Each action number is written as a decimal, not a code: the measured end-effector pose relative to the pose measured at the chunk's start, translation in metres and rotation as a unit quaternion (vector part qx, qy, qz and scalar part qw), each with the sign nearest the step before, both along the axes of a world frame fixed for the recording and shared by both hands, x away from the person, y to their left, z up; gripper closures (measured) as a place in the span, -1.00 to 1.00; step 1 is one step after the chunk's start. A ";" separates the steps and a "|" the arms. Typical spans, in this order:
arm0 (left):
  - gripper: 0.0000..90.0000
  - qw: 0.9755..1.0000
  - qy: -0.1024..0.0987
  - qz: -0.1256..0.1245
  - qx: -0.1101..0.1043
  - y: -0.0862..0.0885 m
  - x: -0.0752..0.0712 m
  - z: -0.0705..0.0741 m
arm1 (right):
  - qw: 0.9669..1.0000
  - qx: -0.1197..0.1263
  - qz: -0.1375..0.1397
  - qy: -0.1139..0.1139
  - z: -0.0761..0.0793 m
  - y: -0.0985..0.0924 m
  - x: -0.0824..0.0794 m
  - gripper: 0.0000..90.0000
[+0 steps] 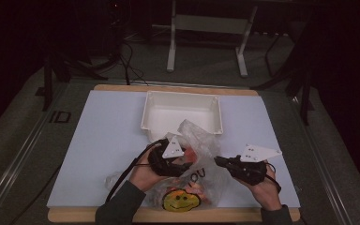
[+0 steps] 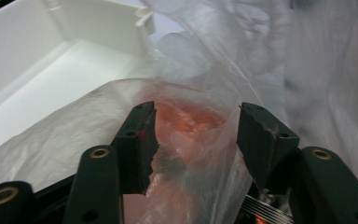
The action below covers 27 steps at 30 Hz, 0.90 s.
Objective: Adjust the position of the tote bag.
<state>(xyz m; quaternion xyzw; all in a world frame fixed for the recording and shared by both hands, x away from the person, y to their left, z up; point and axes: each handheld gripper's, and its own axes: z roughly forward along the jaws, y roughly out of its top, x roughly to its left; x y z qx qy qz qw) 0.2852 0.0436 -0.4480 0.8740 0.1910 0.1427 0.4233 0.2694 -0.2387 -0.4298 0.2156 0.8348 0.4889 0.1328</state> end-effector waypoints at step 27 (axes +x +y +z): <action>0.90 0.989 0.009 0.147 0.014 0.031 0.040 0.001 | 0.999 -0.012 -0.028 0.036 -0.027 -0.026 0.006 0.99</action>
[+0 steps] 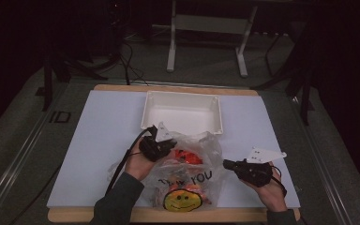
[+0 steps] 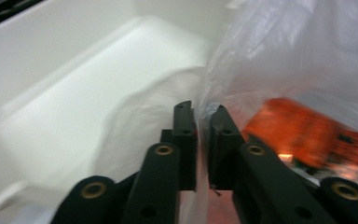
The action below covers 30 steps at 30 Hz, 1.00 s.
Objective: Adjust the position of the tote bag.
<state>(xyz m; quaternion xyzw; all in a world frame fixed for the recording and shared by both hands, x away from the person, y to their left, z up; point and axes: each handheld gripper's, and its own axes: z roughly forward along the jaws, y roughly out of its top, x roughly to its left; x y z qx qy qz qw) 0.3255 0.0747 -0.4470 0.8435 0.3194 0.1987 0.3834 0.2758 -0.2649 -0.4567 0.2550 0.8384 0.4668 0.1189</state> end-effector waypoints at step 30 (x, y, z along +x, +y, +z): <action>0.28 0.998 -0.006 0.043 -0.052 0.018 0.014 0.003 | 0.999 0.006 -0.036 0.022 -0.011 -0.016 -0.001 0.30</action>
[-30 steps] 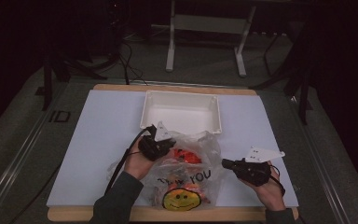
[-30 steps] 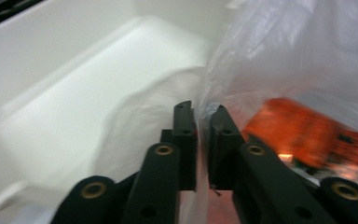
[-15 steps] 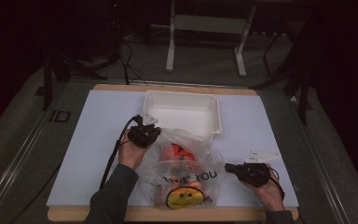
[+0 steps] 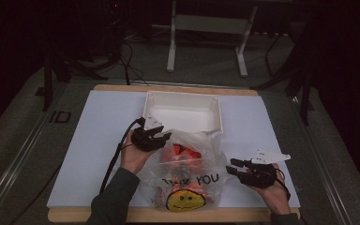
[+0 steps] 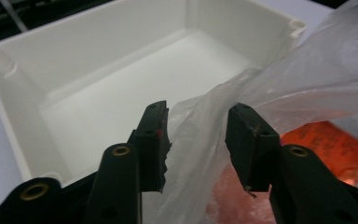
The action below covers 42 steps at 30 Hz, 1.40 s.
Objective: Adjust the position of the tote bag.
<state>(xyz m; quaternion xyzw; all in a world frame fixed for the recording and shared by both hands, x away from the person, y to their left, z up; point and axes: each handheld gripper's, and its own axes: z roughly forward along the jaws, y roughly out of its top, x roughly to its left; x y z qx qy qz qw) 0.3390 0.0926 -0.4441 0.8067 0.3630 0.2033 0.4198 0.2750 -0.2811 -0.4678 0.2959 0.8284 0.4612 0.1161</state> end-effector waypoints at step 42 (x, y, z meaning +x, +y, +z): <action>0.51 0.984 0.044 -0.170 0.036 -0.046 -0.062 -0.008 | 0.993 -0.029 0.073 -0.093 0.056 0.101 0.008 0.98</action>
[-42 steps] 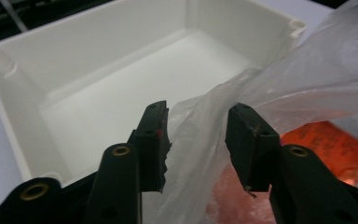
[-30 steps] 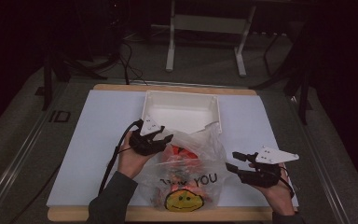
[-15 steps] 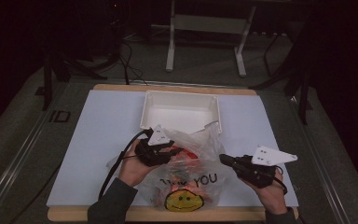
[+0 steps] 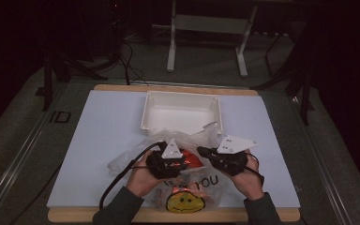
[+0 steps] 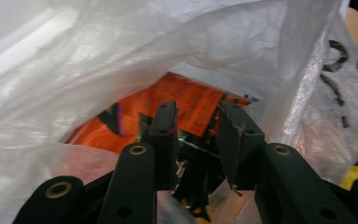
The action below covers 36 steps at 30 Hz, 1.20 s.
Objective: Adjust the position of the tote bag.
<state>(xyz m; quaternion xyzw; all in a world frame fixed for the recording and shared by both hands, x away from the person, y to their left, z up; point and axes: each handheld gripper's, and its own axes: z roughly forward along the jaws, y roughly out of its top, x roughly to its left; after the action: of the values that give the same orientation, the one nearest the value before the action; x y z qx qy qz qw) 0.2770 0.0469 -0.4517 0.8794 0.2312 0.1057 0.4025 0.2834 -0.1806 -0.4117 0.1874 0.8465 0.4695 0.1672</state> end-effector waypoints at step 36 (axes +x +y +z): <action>0.06 0.985 0.022 0.170 0.024 0.035 0.016 -0.019 | 0.988 -0.127 -0.076 0.039 -0.062 0.016 0.016 0.61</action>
<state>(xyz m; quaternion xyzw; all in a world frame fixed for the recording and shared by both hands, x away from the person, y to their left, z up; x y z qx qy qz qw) 0.2932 0.0817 -0.4708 0.8388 0.3838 0.1585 0.3521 0.2989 -0.1650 -0.4740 0.2464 0.8886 0.3360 0.1917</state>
